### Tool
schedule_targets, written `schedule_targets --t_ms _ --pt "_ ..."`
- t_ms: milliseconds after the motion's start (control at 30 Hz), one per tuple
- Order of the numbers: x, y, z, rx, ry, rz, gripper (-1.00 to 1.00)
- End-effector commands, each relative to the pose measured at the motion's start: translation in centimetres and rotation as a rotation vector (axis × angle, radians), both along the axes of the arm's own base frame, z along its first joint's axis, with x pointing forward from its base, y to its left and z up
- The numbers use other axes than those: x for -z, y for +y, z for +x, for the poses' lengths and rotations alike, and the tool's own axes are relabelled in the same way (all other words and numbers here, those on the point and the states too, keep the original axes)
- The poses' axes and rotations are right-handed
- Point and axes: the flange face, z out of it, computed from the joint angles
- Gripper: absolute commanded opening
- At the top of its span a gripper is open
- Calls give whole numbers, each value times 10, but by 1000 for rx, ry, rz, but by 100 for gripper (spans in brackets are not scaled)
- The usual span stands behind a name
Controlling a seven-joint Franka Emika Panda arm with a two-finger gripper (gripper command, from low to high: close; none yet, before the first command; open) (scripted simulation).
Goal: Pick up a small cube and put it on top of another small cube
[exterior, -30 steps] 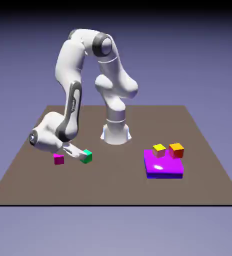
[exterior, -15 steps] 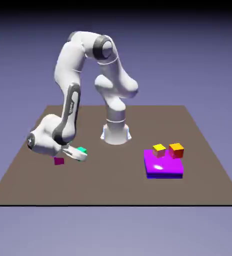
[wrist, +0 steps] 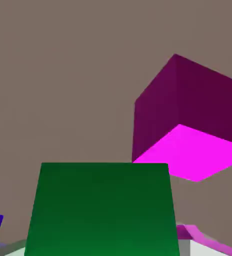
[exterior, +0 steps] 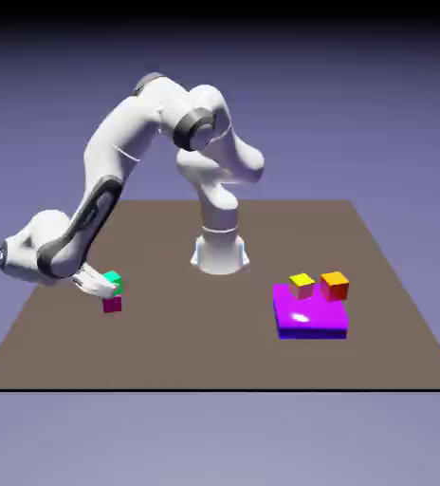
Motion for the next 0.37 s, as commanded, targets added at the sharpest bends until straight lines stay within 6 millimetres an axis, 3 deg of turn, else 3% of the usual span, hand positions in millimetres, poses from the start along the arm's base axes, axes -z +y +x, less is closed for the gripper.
schedule_targets --t_ms 0,67,200,233,267,333 --pt "-6 -9 -6 9 17 -20 -100" --pt "-10 -15 -11 20 35 -38 -100" --pt "39 18 -35 20 35 -38 -100" --pt "39 18 -35 20 35 -38 -100" --pt "39 18 -35 20 35 -38 100" --pt "27 9 -29 20 34 -37 100"
